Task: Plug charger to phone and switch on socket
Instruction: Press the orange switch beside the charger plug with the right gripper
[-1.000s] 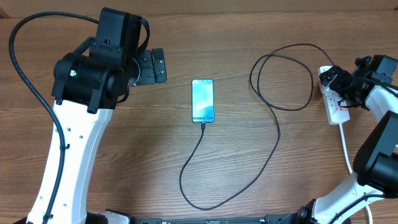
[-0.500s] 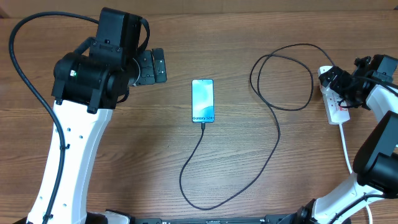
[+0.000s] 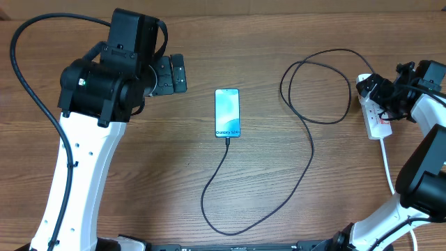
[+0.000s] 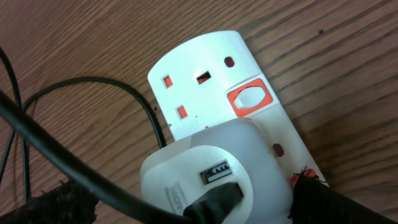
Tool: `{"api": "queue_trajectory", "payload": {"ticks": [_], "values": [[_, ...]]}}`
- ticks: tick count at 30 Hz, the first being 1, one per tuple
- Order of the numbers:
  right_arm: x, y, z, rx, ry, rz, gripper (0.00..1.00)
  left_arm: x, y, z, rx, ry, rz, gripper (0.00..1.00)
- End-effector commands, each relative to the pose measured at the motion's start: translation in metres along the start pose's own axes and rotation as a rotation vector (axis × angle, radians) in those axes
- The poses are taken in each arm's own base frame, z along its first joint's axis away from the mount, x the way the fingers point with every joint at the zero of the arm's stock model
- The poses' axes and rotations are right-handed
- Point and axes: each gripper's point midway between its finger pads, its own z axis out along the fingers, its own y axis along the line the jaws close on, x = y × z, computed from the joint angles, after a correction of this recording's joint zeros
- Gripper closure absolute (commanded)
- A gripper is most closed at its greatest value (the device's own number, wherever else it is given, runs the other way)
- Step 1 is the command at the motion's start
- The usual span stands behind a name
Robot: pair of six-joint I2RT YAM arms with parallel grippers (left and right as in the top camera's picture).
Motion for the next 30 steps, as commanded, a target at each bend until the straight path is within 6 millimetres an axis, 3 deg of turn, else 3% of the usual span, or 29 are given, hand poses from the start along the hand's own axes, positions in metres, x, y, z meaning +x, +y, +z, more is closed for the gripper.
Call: {"api": "queue_trajectory", "payload": {"ticks": [1,11,18,23,28,30], "values": [[0.036,0.019,0.022,-0.100,0.129,0.041,0.00,-0.002,0.002,-0.002,-0.013,-0.012,0.018,0.00],[0.038,0.019,0.022,-0.100,0.136,0.048,0.01,-0.002,0.002,-0.002,-0.013,-0.012,0.018,0.00],[0.030,0.002,0.012,0.026,0.115,0.099,0.01,-0.002,0.002,-0.002,-0.013,-0.013,0.018,0.00],[0.007,-0.004,-0.024,0.143,0.026,0.121,0.01,-0.002,0.002,-0.002,-0.013,-0.012,0.018,0.00],[-0.013,0.015,-0.076,0.139,-0.087,0.118,0.01,-0.002,0.002,-0.002,-0.013,-0.012,0.018,0.00],[-0.018,0.031,-0.113,0.122,-0.149,0.130,0.01,-0.002,0.002,-0.002,-0.013,-0.012,0.018,0.00]]}}
